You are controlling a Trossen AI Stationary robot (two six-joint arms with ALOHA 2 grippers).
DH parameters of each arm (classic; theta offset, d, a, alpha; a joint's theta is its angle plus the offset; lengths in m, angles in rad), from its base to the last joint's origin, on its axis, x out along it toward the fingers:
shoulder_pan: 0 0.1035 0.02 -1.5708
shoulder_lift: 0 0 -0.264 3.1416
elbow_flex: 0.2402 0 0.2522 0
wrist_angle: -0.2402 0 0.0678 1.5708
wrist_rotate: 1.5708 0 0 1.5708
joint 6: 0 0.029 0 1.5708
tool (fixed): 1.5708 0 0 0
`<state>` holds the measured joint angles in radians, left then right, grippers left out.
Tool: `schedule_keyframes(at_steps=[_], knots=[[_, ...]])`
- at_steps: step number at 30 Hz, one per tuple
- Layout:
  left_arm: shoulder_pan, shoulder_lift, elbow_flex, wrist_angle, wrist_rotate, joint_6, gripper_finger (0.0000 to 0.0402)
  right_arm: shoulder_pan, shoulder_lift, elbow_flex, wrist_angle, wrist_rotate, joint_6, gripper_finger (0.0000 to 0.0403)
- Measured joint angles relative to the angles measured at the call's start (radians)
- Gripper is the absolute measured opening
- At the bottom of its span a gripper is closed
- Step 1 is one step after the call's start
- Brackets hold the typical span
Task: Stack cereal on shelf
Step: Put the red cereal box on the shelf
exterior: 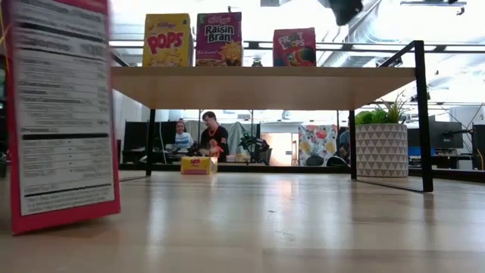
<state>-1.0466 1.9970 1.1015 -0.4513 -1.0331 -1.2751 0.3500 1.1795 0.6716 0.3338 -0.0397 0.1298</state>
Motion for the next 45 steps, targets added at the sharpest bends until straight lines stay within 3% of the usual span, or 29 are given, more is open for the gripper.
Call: schedule_keyframes(at_steps=[3, 8, 21, 24, 31, 40, 45], knots=[[0.000, -0.019, -0.001, -0.001, 0.057, 0.036, 0.0000, 0.018, 0.100, 0.003, 0.155, -0.089, -0.022, 0.0256], [-0.002, -0.071, -0.001, -0.001, 0.111, 0.114, 0.0000, 0.039, 0.208, 0.055, 0.313, -0.121, 0.006, 0.0256], [0.028, -0.303, -0.001, 0.024, 0.214, 0.426, 0.0019, 0.039, 0.246, 0.170, 0.231, -0.136, -0.037, 0.0256], [0.060, -0.354, -0.001, 0.057, 0.232, 0.549, 0.0049, 0.039, 0.245, 0.171, 0.228, -0.137, -0.017, 0.0256], [0.178, -0.418, 0.000, 0.120, 0.458, 0.812, 0.0164, 0.053, 0.221, 0.171, 0.221, -0.139, -0.041, 0.0256], [0.331, -0.419, 0.008, 0.140, 0.732, 0.918, 0.0304, 0.149, 0.096, 0.172, 0.144, -0.140, -0.165, 0.0256], [0.355, -0.417, 0.089, 0.059, 0.761, 1.017, 0.0340, 0.198, 0.086, 0.172, 0.115, -0.126, -0.197, 0.0256]])
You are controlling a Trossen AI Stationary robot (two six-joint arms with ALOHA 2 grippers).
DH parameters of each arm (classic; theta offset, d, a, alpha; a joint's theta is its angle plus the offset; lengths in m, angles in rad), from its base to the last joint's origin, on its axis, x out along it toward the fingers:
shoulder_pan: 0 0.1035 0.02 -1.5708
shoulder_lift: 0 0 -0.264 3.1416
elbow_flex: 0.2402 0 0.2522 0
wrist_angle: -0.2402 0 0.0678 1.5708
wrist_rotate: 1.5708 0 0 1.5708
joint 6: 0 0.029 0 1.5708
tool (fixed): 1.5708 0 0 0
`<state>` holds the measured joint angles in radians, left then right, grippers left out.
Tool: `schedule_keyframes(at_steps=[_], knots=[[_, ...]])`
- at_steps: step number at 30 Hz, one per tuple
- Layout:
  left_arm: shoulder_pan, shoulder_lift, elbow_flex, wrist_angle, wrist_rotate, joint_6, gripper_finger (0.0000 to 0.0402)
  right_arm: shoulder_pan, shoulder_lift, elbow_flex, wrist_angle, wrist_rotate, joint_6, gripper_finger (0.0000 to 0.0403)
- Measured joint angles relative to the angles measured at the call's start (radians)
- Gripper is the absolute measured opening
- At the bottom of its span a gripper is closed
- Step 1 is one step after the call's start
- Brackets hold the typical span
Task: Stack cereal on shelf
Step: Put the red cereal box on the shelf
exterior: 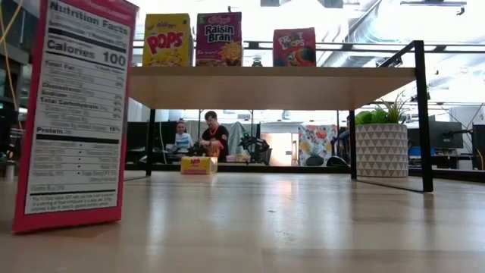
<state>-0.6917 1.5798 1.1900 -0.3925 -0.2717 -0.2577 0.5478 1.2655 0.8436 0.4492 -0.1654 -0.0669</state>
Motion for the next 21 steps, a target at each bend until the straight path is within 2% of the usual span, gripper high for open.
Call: schedule_keyframes(at_steps=[3, 7, 12, 21], knots=[[0.018, 0.002, 0.039, -0.107, -0.012, 0.047, 0.0346, 0.012, 0.000, 0.000, -0.004, 0.000, -0.002, 0.0256], [0.040, 0.003, 0.047, -0.165, -0.007, 0.109, 0.0347, 0.019, 0.000, 0.000, -0.005, 0.001, 0.004, 0.0256], [0.043, 0.013, 0.046, -0.169, 0.025, 0.217, 0.0347, 0.020, 0.000, 0.000, -0.013, 0.001, 0.006, 0.0256], [0.023, 0.070, 0.045, -0.195, 0.050, 0.298, 0.0347, 0.020, 0.000, 0.000, -0.025, 0.004, 0.006, 0.0256]])
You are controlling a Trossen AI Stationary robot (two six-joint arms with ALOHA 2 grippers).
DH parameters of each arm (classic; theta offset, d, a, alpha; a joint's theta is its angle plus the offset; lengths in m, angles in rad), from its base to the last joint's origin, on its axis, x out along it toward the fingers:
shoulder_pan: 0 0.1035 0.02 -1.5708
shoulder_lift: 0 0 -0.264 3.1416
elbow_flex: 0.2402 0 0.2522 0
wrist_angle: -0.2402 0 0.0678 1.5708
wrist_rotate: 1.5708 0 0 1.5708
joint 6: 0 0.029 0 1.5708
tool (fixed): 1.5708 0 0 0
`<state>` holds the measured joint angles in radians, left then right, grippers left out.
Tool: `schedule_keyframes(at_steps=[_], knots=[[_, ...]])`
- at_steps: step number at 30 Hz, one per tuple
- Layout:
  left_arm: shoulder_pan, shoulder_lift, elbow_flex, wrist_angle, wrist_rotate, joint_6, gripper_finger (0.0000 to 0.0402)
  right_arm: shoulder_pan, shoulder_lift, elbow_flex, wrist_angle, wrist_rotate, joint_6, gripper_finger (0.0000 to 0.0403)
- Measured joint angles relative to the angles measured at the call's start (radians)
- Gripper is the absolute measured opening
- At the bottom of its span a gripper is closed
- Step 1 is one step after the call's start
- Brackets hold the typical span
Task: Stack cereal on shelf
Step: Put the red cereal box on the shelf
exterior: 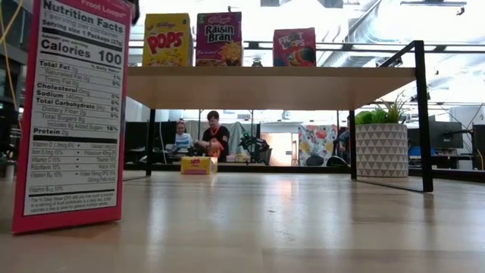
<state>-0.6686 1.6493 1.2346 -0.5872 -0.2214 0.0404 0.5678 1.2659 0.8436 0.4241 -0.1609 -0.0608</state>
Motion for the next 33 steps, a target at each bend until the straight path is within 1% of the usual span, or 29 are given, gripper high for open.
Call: schedule_keyframes(at_steps=[2, 4, 11, 17, 19, 23, 33], knots=[[-0.003, 0.021, 0.002, 0.027, 0.000, 0.028, 0.0347, 0.000, 0.000, 0.000, -0.007, 0.004, 0.003, 0.0256], [-0.009, 0.032, 0.002, 0.010, -0.003, 0.048, 0.0347, 0.000, 0.000, 0.000, -0.009, 0.015, 0.004, 0.0256], [-0.005, 0.072, 0.002, 0.008, -0.035, 0.062, 0.0347, 0.000, 0.000, 0.000, -0.027, 0.093, 0.009, 0.0256], [0.011, 0.086, 0.002, 0.009, -0.022, 0.058, 0.0346, 0.000, 0.000, 0.000, -0.039, 0.097, 0.019, 0.0256], [0.015, 0.089, 0.002, 0.000, -0.012, 0.058, 0.0340, 0.000, 0.000, 0.000, -0.040, 0.097, 0.019, 0.0256], [0.016, 0.096, 0.002, -0.007, 0.005, 0.050, 0.0304, 0.000, 0.000, 0.000, -0.041, 0.098, 0.019, 0.0256], [0.016, 0.096, 0.002, -0.023, 0.002, 0.050, 0.0166, 0.000, 0.000, 0.000, -0.046, 0.098, 0.019, 0.0256]])
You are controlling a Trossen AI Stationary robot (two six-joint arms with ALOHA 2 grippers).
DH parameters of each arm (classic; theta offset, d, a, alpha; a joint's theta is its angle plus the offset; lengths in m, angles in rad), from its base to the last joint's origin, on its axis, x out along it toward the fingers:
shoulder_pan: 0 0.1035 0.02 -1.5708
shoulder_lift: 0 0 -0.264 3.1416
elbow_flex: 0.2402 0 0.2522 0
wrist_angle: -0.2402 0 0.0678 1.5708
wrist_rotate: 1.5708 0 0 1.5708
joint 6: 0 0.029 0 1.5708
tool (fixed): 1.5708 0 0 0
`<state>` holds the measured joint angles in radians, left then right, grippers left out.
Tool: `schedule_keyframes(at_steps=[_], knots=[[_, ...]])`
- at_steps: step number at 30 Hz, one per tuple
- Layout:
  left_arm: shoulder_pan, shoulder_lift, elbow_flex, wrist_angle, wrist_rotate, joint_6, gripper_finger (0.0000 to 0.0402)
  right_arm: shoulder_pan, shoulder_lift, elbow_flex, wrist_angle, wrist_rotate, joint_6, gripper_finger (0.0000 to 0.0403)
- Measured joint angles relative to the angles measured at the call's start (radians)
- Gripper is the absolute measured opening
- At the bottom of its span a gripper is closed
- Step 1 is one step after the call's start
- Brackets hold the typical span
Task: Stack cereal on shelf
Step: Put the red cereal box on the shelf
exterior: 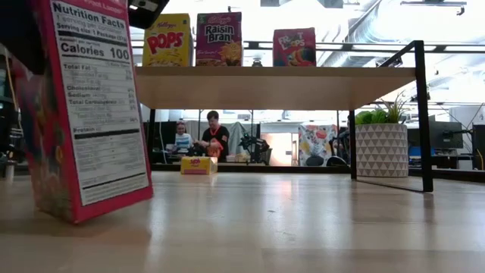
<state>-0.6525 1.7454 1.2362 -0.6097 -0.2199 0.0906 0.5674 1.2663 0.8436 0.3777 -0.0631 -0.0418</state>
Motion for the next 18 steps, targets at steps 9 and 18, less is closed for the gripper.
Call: schedule_keyframes(at_steps=[9, 18], knots=[[-0.006, -0.037, 0.097, -0.076, 0.006, -0.042, 0.0131, -0.003, 0.000, 0.000, -0.001, 0.019, -0.019, 0.0256], [-0.026, -0.078, 0.304, -0.249, -0.125, -0.196, 0.0148, -0.006, 0.125, 0.000, 0.121, 0.198, 0.007, 0.0256]])
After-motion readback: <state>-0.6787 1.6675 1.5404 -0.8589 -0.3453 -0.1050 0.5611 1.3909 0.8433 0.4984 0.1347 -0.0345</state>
